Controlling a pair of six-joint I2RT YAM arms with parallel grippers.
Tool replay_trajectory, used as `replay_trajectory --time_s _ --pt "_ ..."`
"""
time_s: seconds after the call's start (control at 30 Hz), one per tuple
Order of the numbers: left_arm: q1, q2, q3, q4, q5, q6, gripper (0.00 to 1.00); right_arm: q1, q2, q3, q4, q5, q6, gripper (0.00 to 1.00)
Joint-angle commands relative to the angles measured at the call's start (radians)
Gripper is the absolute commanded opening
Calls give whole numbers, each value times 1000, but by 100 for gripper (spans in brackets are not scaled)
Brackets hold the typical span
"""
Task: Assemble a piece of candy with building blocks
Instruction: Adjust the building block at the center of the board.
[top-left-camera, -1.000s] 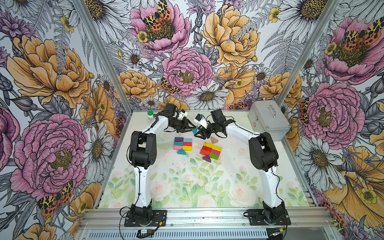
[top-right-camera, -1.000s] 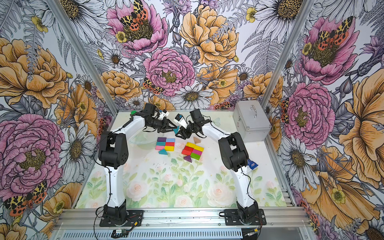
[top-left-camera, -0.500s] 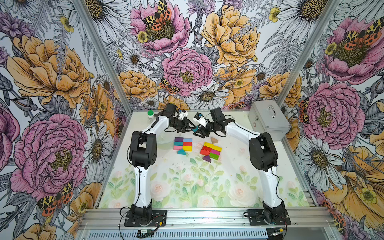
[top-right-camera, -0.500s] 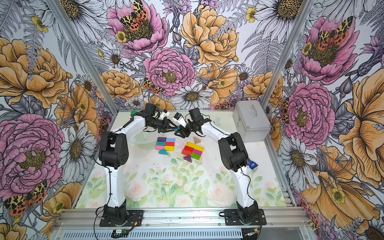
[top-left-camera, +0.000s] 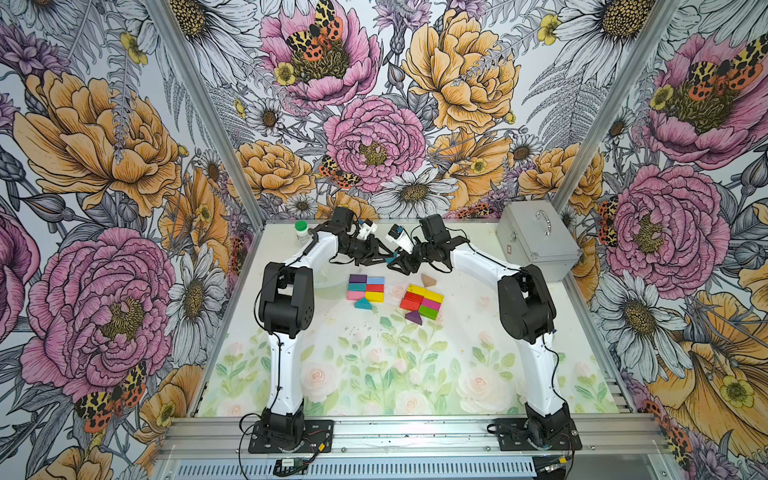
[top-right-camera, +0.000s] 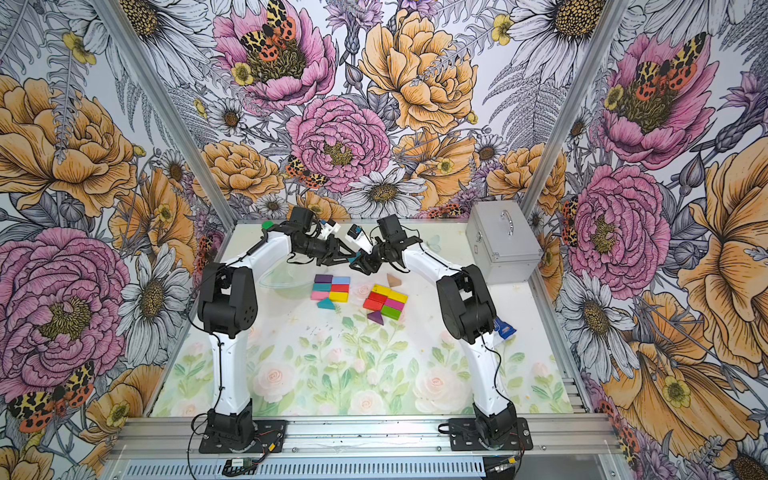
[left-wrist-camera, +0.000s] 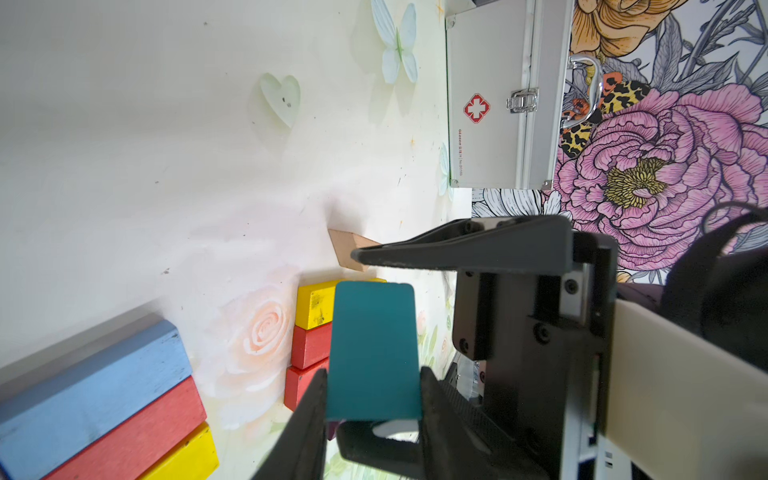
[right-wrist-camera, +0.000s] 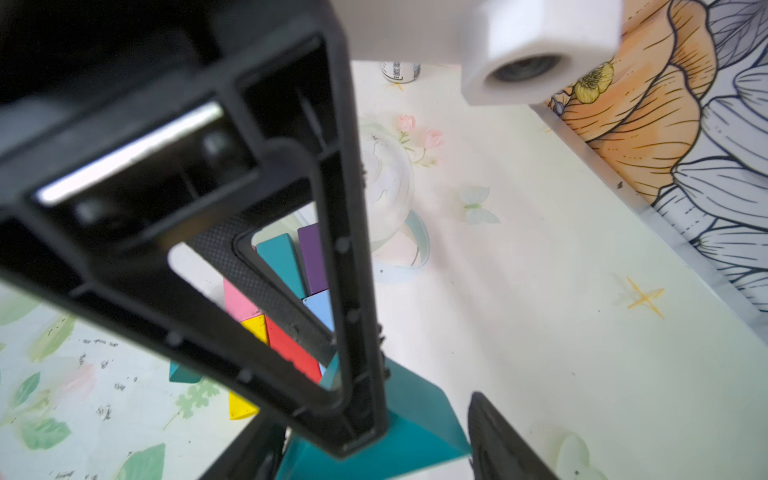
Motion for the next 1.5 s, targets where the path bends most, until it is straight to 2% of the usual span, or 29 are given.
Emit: replay_trajectory --time_s 0.0,0.4,0.5,0.63,0.8,1.1,1.3,1.47 --pt "-8 -13 -10 4 39 14 27 4 -38 18 18 -6 -25 69" --pt "-10 -6 -9 4 42 14 26 7 -57 -6 18 -31 -55 50" --pt "-9 -5 -9 5 44 14 26 7 -59 -9 18 -31 -57 50" --pt "-7 -9 -11 4 47 14 25 7 -61 -11 18 -14 -62 60" --pt "-7 -12 -14 4 47 14 25 6 -67 -15 17 -10 -70 59" --pt "-6 -7 -11 4 49 13 24 6 -73 -24 18 -30 -80 28" --pt "-8 -6 -8 4 50 12 25 6 -72 -20 18 -51 -68 19" --pt "-8 -8 -3 4 49 8 29 5 -69 -15 18 -57 -54 13"
